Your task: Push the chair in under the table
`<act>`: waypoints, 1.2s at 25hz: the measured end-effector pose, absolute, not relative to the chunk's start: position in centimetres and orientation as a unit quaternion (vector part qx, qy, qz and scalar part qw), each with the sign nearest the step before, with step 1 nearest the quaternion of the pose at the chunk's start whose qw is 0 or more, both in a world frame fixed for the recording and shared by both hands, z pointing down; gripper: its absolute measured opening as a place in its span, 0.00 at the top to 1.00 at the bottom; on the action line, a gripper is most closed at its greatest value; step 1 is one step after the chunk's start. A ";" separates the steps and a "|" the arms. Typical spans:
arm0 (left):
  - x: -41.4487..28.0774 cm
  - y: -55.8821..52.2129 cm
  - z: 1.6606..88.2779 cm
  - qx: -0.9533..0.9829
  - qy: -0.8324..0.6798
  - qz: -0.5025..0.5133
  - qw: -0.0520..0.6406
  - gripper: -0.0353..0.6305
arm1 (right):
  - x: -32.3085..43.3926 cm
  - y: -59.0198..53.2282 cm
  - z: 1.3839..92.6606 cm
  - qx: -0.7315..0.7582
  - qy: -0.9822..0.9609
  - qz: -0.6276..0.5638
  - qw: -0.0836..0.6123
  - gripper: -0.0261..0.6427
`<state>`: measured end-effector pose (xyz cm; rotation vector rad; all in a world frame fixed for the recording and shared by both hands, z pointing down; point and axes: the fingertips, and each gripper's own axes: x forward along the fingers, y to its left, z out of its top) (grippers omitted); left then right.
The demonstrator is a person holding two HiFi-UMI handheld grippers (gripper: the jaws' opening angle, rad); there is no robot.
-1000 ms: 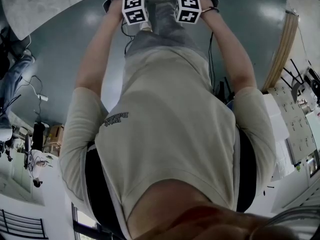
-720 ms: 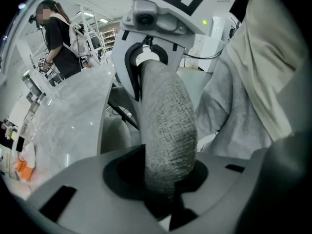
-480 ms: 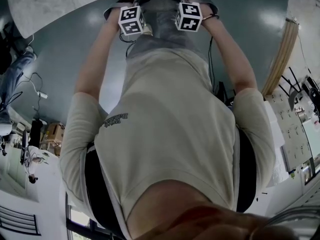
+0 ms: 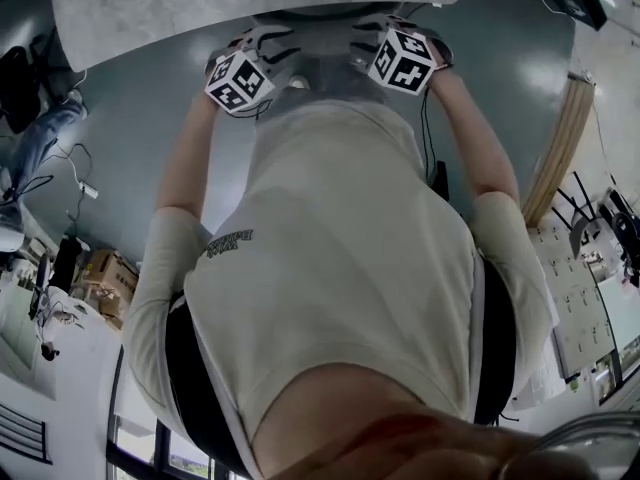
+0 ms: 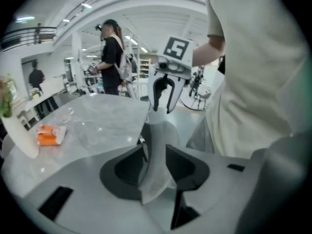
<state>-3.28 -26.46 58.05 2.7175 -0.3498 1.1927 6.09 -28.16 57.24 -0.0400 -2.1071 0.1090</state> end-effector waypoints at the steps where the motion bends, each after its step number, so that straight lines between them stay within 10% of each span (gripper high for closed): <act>1: -3.2 -27.5 56.7 0.911 -0.146 0.376 0.085 0.74 | 6.0 -29.0 56.1 -0.003 -0.877 0.046 0.478 0.77; 14: -2.6 -38.2 38.0 0.915 -0.376 0.148 0.022 0.87 | 3.0 -39.6 38.8 0.191 -0.955 0.064 0.219 0.89; 30: -6.1 -38.1 22.9 0.898 -0.437 0.024 -0.047 0.89 | 2.1 -40.0 23.2 0.292 -0.954 -0.014 0.066 0.91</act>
